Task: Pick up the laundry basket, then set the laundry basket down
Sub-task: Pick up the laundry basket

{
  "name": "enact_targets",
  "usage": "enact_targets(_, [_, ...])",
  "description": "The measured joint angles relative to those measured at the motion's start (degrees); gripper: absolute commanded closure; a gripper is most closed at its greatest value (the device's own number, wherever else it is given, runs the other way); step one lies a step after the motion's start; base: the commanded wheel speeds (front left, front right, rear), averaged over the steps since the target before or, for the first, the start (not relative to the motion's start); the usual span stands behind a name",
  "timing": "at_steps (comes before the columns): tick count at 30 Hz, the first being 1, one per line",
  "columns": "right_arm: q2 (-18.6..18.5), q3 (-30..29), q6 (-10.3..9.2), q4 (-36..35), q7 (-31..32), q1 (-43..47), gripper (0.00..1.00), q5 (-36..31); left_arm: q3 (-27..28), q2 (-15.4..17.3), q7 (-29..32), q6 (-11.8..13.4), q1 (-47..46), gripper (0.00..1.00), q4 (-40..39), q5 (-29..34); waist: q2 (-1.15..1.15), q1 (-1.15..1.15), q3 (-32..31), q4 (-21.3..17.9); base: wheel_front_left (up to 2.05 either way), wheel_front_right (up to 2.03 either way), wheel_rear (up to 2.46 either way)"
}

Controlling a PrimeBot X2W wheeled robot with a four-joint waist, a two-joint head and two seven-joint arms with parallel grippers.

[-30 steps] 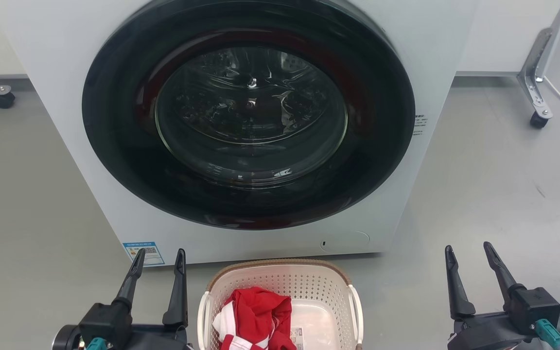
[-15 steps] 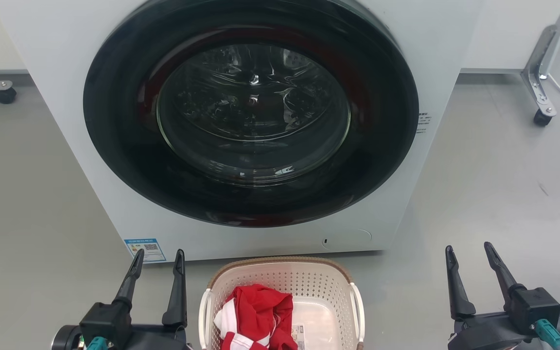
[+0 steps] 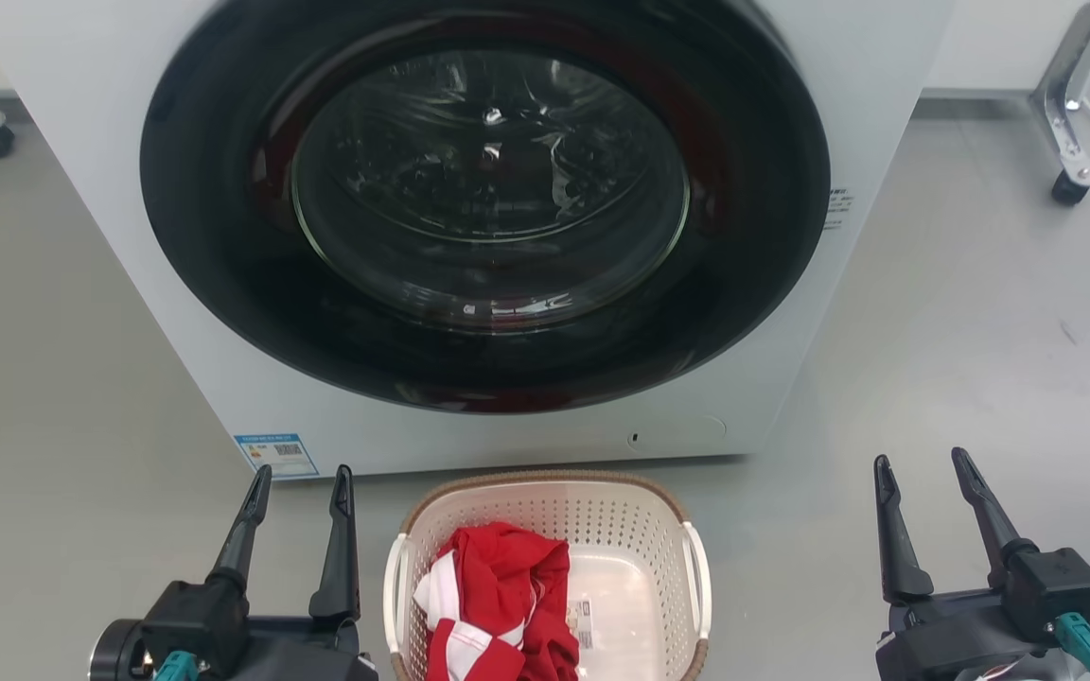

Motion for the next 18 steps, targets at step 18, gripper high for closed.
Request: enact_targets(18, [1.4,0.4,0.66,0.4,-0.2,-6.4,0.0,0.0,-0.6,-1.4,0.7,-0.1,-6.8,0.0,1.6,0.2,0.0,0.01,12.5,-0.2,0.0,0.0,0.0])
